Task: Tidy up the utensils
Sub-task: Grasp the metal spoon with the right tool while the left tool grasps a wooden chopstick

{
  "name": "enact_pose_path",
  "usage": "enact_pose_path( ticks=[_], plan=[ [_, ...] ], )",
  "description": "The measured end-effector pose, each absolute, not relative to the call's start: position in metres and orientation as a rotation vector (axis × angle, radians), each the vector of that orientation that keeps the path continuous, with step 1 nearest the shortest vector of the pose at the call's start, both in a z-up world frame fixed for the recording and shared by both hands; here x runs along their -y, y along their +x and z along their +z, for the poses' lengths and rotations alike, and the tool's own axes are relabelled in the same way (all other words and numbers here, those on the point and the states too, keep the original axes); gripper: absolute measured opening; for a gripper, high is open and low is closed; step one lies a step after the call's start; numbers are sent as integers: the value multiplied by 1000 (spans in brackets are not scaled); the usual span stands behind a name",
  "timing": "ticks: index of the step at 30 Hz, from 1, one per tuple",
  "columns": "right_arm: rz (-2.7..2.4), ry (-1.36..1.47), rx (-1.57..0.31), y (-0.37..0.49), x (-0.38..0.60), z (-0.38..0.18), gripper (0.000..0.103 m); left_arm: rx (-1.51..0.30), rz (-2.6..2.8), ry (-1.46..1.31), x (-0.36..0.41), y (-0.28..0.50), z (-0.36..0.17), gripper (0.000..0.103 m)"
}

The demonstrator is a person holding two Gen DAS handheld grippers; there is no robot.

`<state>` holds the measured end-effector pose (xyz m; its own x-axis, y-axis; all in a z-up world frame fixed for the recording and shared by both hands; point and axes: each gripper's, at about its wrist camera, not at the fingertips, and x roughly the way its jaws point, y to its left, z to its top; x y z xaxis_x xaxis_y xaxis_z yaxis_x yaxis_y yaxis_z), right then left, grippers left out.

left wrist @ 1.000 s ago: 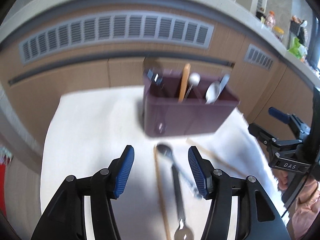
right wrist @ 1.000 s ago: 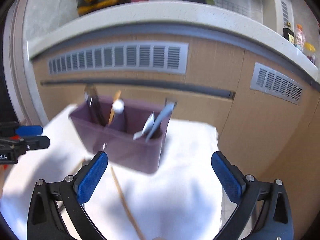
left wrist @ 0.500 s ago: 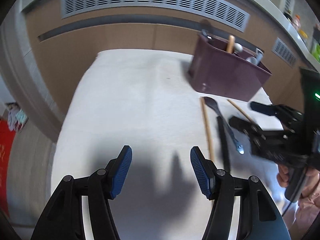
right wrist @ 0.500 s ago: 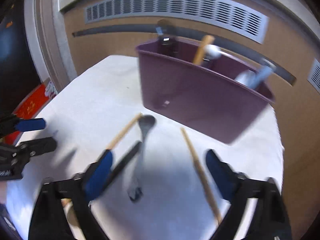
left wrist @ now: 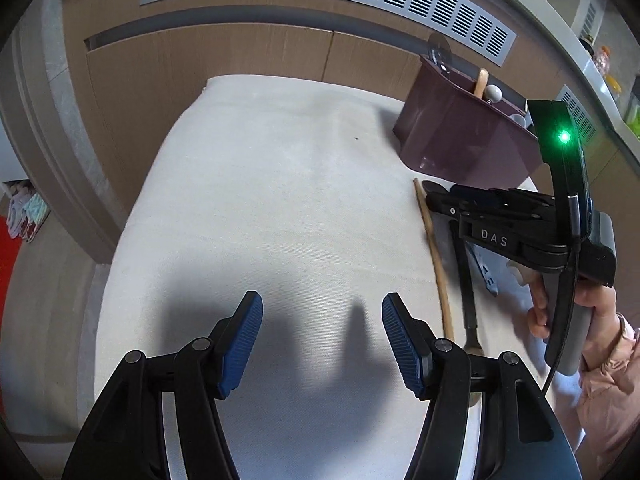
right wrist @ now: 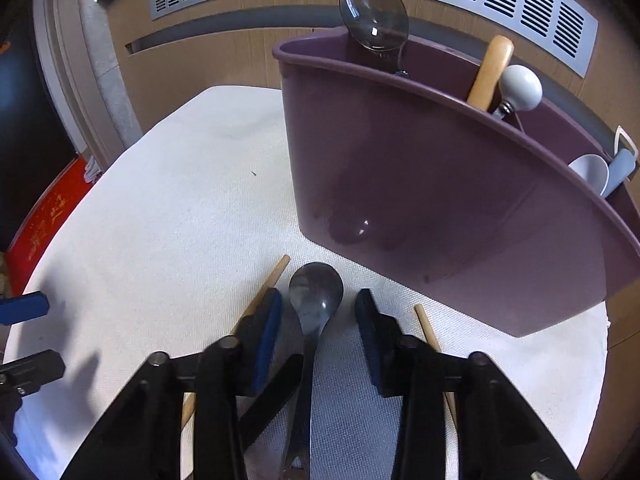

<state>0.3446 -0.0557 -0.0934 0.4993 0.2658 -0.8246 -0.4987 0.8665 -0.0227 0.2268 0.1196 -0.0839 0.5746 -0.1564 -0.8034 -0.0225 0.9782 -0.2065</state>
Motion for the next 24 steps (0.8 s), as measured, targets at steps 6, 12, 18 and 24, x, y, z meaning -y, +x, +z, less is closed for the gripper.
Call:
enact_pose_path(
  ticks=[6,12,18,24],
  plan=[
    [465,-201,-958,335,83,-81,23,-997,-131,-176,-98,234,-86,63],
    [431,-133,-953,300,128,-58,23,-1024,-205,-105,-67,244,-86,62],
    [415,-95,-937,265,162,-48,23,-1082,-255,-42,-36,275,-88,34],
    [420,-73,-906,244,178,-42,23,-1152,-255,39,-10,316,-88,28]
  ],
)
